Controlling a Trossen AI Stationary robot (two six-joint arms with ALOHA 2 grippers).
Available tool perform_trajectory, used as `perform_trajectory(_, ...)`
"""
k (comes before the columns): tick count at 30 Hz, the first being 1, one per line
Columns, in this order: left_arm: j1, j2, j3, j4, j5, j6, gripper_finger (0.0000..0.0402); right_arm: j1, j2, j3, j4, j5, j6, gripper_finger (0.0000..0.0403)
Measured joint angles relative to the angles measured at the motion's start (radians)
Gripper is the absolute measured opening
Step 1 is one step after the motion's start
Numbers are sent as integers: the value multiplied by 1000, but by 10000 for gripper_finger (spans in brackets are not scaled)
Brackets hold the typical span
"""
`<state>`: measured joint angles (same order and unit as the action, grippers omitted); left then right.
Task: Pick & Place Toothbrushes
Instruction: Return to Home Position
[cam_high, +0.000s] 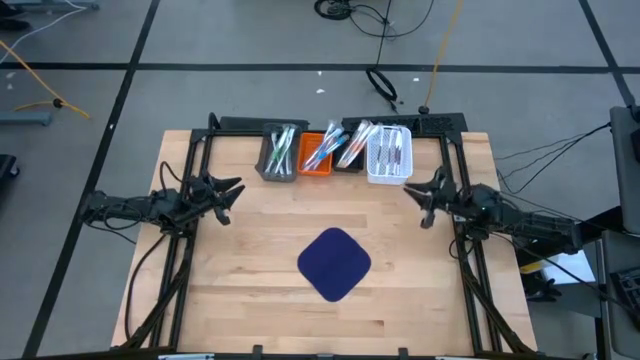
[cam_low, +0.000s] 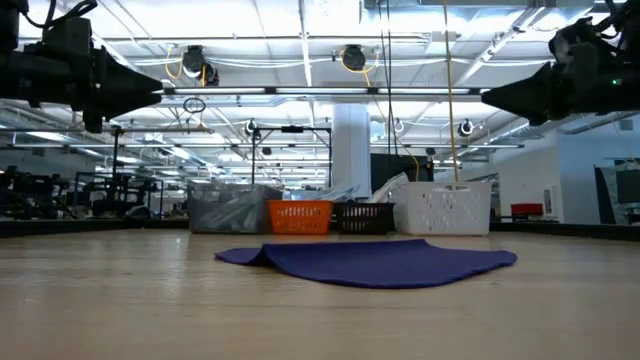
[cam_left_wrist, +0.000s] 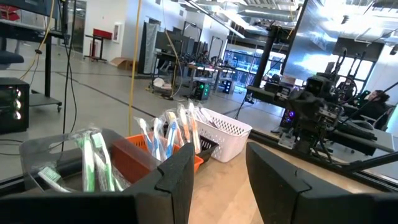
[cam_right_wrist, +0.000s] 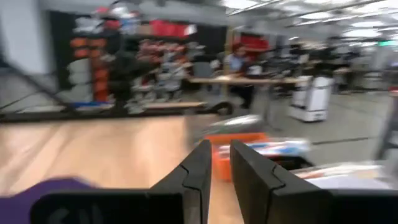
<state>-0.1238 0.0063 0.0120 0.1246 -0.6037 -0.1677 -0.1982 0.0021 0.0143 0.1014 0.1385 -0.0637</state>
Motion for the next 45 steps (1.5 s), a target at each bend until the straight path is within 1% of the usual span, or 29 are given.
perform_trajectory(2,0,0,0,0,0,0,145,0,2,0,-25,-58,-2,50)
perform_trajectory(5,0,0,0,0,0,0,145,0,10,0,-46,-91,-4,50)
perform_trajectory(17,0,0,0,0,0,0,145,0,56,0,-72,-93,6,50)
perform_trajectory(24,0,0,0,0,0,0,145,0,66,0,-73,-92,105,50)
perform_trajectory(45,0,0,0,0,0,0,145,0,66,0,-52,-89,104,50)
